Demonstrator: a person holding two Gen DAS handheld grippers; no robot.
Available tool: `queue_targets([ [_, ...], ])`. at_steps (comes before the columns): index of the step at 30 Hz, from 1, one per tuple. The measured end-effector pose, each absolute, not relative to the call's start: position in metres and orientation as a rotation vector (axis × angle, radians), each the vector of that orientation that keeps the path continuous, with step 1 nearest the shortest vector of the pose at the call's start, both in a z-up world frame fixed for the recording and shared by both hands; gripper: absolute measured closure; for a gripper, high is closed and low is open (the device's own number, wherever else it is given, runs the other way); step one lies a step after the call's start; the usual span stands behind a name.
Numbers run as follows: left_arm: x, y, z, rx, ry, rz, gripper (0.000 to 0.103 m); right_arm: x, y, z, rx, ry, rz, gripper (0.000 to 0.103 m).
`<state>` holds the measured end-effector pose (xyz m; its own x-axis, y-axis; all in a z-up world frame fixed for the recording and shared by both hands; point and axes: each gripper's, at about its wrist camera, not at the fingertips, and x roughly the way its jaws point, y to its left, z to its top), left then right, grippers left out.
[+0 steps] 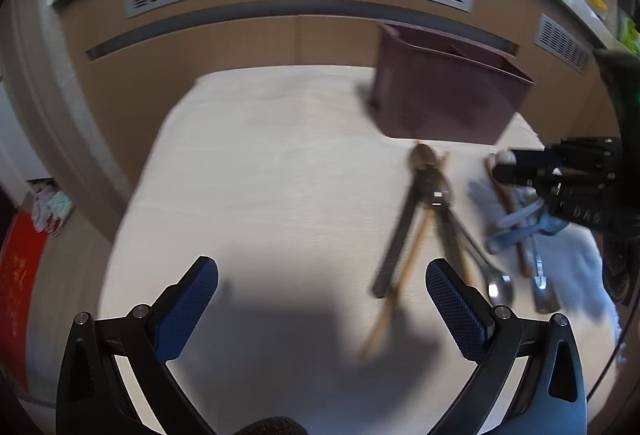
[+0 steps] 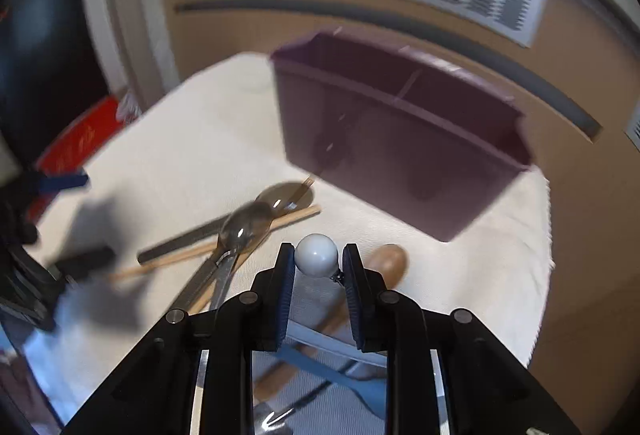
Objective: Organize utensils
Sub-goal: 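Lift the white spoon with the right gripper while the left gripper grasps a dark metal spoon, then carry both spoons over the maroon caddy and open both grippers to drop them in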
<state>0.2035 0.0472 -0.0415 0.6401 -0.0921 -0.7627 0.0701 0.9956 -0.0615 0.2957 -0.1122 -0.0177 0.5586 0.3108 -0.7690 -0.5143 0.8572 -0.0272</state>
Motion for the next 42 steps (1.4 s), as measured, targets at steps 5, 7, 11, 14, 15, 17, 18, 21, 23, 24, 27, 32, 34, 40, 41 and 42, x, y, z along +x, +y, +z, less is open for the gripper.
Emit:
queue_targets([
  [5, 0.229, 0.013, -0.045, -0.03, 0.891, -0.168, 0.001, 0.278, -0.152, 0.019, -0.112, 0.744, 0.408, 0.083],
  [7, 0.24, 0.002, -0.044, -0.023, 0.898, -0.187, 0.003, 0.272, -0.169, 0.023, -0.035, 0.725, 0.385, 0.083],
  [11, 0.264, -0.017, -0.048, 0.006, 0.969, -0.217, 0.03, 0.258, -0.195, 0.03, 0.07, 0.69, 0.367, 0.083],
  [14, 0.282, -0.033, -0.059, 0.033, 1.038, -0.211, 0.036, 0.248, -0.205, 0.03, 0.109, 0.677, 0.365, 0.083],
  [15, 0.288, -0.036, -0.063, 0.047, 1.055, -0.201, 0.039, 0.245, -0.207, 0.031, 0.109, 0.673, 0.362, 0.083],
  [17, 0.299, -0.042, -0.069, 0.056, 1.088, -0.182, 0.053, 0.237, -0.212, 0.032, 0.102, 0.663, 0.357, 0.083],
  [18, 0.304, -0.042, -0.071, 0.049, 1.1, -0.173, 0.055, 0.236, -0.213, 0.032, 0.099, 0.659, 0.353, 0.083],
  [21, 0.31, -0.045, -0.067, 0.06, 1.078, -0.154, 0.069, 0.231, -0.216, 0.035, 0.1, 0.648, 0.34, 0.083],
  [23, 0.305, -0.043, -0.061, 0.039, 1.056, -0.158, 0.069, 0.226, -0.217, 0.04, 0.103, 0.637, 0.339, 0.083],
  [24, 0.299, -0.04, -0.055, 0.024, 1.032, -0.168, 0.069, 0.223, -0.217, 0.044, 0.107, 0.632, 0.346, 0.083],
  [27, 0.273, -0.03, -0.028, -0.021, 0.938, -0.197, 0.069, 0.215, -0.214, 0.053, 0.115, 0.616, 0.367, 0.083],
  [32, 0.228, -0.015, 0.023, -0.039, 0.729, -0.213, 0.069, 0.201, -0.205, 0.074, 0.113, 0.58, 0.378, 0.083],
  [34, 0.213, -0.013, 0.045, -0.028, 0.65, -0.227, 0.069, 0.198, -0.201, 0.083, 0.118, 0.569, 0.386, 0.083],
  [40, 0.199, -0.002, 0.098, -0.043, 0.492, -0.251, 0.069, 0.2, -0.19, 0.119, 0.121, 0.52, 0.416, 0.083],
  [41, 0.2, -0.002, 0.109, -0.036, 0.458, -0.242, 0.069, 0.203, -0.188, 0.127, 0.113, 0.5, 0.412, 0.083],
  [42, 0.203, -0.002, 0.12, -0.032, 0.423, -0.237, 0.069, 0.206, -0.186, 0.138, 0.107, 0.475, 0.405, 0.083],
])
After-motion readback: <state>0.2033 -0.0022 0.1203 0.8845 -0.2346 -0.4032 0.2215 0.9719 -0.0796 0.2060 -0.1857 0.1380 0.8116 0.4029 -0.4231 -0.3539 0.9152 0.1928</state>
